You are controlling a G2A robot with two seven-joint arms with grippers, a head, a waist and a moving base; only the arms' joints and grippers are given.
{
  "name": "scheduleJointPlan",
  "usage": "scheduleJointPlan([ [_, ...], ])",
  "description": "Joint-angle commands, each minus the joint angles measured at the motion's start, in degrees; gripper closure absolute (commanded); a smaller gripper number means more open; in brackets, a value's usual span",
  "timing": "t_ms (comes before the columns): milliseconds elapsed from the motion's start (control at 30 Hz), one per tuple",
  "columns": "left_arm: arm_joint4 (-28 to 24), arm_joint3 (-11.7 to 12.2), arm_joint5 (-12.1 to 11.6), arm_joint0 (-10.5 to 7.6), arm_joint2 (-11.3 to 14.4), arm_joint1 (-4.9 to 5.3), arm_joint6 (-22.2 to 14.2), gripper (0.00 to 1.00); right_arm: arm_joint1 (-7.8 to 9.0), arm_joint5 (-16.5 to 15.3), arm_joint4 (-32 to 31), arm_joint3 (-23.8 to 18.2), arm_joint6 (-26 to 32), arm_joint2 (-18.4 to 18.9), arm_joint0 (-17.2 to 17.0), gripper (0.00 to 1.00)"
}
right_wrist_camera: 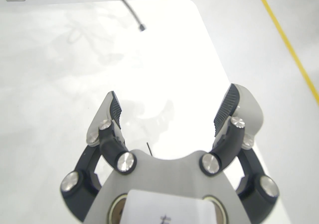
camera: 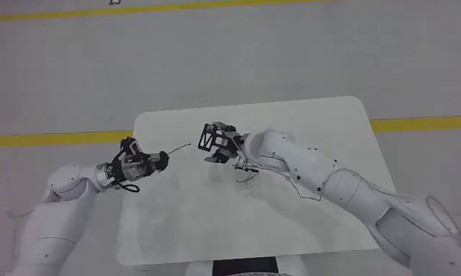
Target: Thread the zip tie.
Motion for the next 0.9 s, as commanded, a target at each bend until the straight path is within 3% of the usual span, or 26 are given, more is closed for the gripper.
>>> scheduleJointPlan([
  [0,1.6,0.8,-1.2,-0.27,0.5,0.17,-2.7,1.0,0.6,-1.4,4.9,1.3,-0.7,2.2,-2.1,0.0],
  [100,2.5,1.8,-3.0,-0.7,1.1,0.28,-5.1,1.0,1.72,-1.4,11.5,1.1,-1.1,4.1,-4.7,0.0],
  [300,2.3,1.1,-5.8,-0.91,3.5,0.6,-5.2,1.0,4.33,-1.4,26.3,-1.1,-0.7,5.8,-7.5,0.0],
  [367,1.5,0.4,-6.7,-0.92,4.4,0.86,-5.2,1.0,5.21,-1.4,32.4,-2.4,1.7,5.7,-7.4,0.0],
  [433,1.0,-0.3,-7.6,-0.93,5.1,1.25,-5.2,1.0,5.72,-1.4,42.4,-3.5,3.4,6.2,-8.5,0.0],
  [667,2.0,-0.5,-8.4,-0.98,5.3,1.53,-5.2,1.0,5.72,-1.4,42.4,-3.5,3.4,6.2,-8.5,0.0],
  [767,4.6,-1.2,-9.4,-1.0,5.9,1.54,-3.2,1.0,5.34,-1.4,53.5,-3.0,2.2,7.6,-11.3,0.0],
  [867,4.4,-1.0,-10.8,-1.29,6.4,1.52,-4.7,1.0,4.98,-1.4,62.8,-2.0,5.6,8.8,-12.2,0.0],
])
